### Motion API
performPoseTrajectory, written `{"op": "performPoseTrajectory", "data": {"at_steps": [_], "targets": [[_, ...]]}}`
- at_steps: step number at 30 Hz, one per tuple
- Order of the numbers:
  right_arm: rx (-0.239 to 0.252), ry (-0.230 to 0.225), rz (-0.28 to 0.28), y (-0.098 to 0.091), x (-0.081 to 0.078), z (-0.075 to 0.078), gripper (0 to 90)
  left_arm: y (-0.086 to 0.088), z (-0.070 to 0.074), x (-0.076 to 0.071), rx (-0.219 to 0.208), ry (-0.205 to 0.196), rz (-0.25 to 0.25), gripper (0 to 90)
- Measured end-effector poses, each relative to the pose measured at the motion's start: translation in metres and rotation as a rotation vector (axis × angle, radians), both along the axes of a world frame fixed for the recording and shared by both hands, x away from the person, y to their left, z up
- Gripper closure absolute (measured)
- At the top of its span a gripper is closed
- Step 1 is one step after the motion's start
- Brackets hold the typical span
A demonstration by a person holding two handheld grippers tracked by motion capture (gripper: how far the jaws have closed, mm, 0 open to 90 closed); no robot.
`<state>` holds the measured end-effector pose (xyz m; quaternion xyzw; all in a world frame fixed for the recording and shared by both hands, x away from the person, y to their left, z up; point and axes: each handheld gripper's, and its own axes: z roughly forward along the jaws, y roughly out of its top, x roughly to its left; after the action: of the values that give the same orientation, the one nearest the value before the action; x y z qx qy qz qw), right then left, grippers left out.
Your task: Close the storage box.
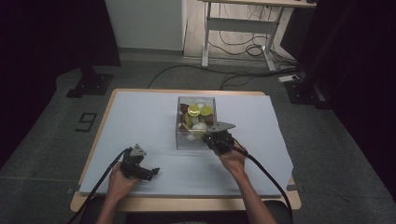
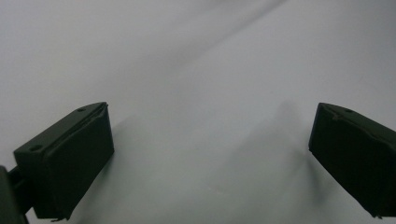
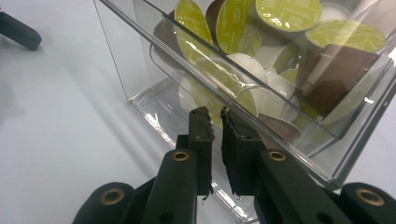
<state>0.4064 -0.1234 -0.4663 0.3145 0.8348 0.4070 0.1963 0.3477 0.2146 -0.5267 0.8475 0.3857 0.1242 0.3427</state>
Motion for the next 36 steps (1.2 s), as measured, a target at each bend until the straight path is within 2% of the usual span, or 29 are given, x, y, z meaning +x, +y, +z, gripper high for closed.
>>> {"op": "performPoseTrajectory", "data": {"at_steps": [7,11,15,22,30,36], "targets": [[-0.012,-0.009,0.003,0.000,-0.001,0.000,80.6,0.000,0.000,0.000,0.006,0.000,0.001,0.0],[-0.033,0.004,0.018,-0.001,-0.004,0.002,71.4,-0.002,-0.001,-0.001,0.024,-0.005,0.000,0.0],[-0.034,0.008,0.025,-0.001,-0.007,0.004,64.1,-0.005,-0.001,-0.001,0.046,-0.013,0.001,0.0],[-0.041,0.035,0.055,-0.004,-0.012,0.010,49.5,-0.004,-0.001,-0.001,0.047,-0.011,-0.001,0.0],[-0.018,0.054,0.078,-0.010,-0.018,0.017,46.0,-0.004,-0.001,-0.001,0.047,-0.012,0.000,0.0],[-0.024,0.040,0.093,-0.016,-0.025,0.021,44.2,-0.004,-0.001,-0.001,0.047,-0.012,0.000,0.0]]}}
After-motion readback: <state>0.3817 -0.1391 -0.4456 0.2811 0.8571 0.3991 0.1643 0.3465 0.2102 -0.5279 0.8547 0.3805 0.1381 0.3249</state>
